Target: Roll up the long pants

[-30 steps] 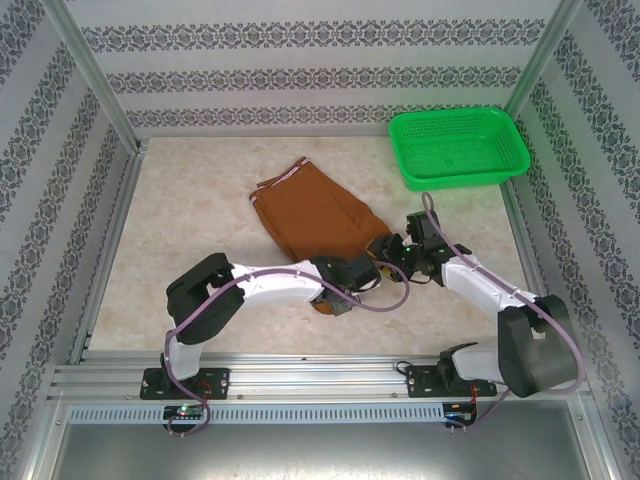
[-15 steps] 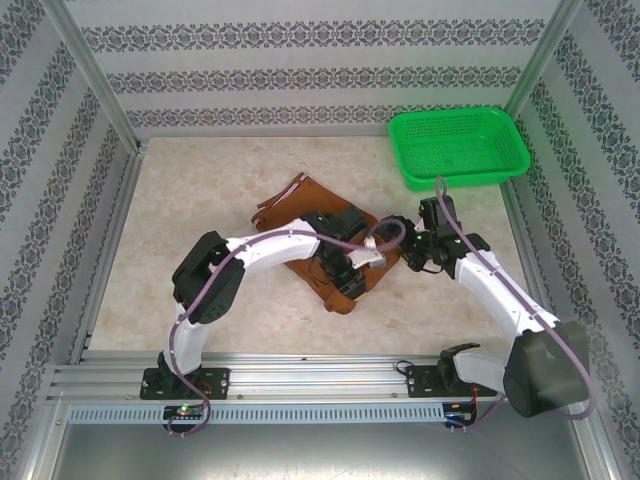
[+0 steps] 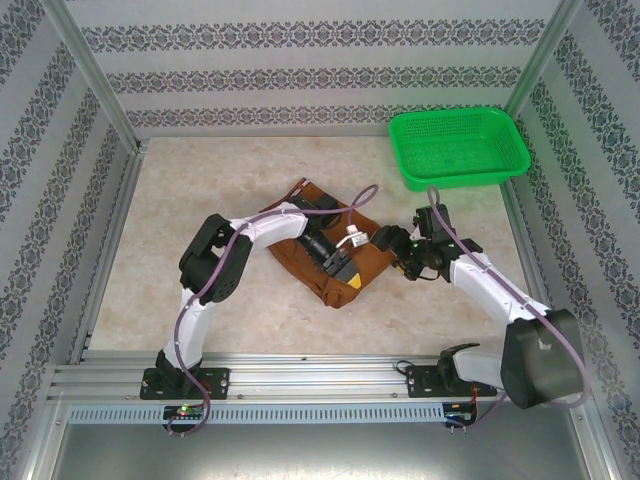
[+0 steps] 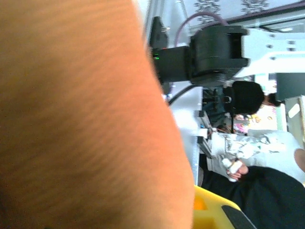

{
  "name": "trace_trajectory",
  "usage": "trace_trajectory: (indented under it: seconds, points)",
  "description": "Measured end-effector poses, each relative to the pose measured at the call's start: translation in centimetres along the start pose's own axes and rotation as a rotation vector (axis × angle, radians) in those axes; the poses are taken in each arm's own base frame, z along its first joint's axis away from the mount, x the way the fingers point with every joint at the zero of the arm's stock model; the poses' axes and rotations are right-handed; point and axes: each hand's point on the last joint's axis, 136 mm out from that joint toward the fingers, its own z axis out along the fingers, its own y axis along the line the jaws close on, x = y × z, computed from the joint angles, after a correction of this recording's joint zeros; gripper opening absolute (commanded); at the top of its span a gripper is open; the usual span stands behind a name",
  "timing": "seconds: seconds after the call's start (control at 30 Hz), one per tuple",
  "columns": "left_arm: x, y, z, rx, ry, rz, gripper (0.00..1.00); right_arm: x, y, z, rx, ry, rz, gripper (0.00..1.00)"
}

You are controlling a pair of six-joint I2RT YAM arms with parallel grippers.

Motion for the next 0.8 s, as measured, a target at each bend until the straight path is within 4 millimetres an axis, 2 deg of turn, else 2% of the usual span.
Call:
trace_trajectory:
  seconds: [0.1, 0.17, 0.2, 0.23, 0.27, 0.3, 0.43, 0.53, 0.7, 0.8]
  points:
    - [0.0, -1.6, -0.6, 0.080, 0.019, 0.053, 0.00, 0.3, -0.2, 1.4, -0.006, 0.043, 0.009, 0.86]
    - [-0.5, -1.7, -0.9, 0.122, 0.016, 0.114, 0.00, 0.5, -0.2, 2.4, -0.007, 0.065, 0.011, 0.84]
    - [-0.5, -1.6, -1.0, 0.136, 0.012, 0.124, 0.00, 0.5, -0.2, 2.8, -0.009, 0.075, 0.010, 0.82]
    - [-0.3, -1.1, -1.0, 0.152, 0.009, 0.120, 0.00, 0.6, -0.3, 3.2, -0.008, 0.084, 0.016, 0.74]
    - [0.0, -0.7, -1.0, 0.166, 0.008, 0.105, 0.00, 0.7, -0.5, 3.7, -0.005, 0.096, 0.023, 0.18]
    - [0.2, -0.4, -0.9, 0.177, 0.005, 0.090, 0.00, 0.7, -0.7, 4.0, -0.003, 0.103, 0.025, 0.00]
    - [0.5, 0.7, -0.8, 0.207, -0.006, 0.053, 0.00, 1.3, -1.1, 4.5, -0.008, 0.118, 0.035, 0.00]
    - [0.4, 0.6, -1.0, 0.209, -0.013, 0.061, 0.00, 1.3, -0.9, 4.0, -0.022, 0.096, 0.027, 0.00]
    - [-0.9, 0.3, -2.5, 0.199, -0.045, 0.081, 0.00, 0.4, 0.1, 3.0, -0.053, 0.027, -0.001, 0.00]
    - [-2.2, 1.0, -3.9, 0.186, -0.075, 0.096, 0.00, -0.4, 0.4, 2.9, -0.061, -0.010, -0.010, 0.00]
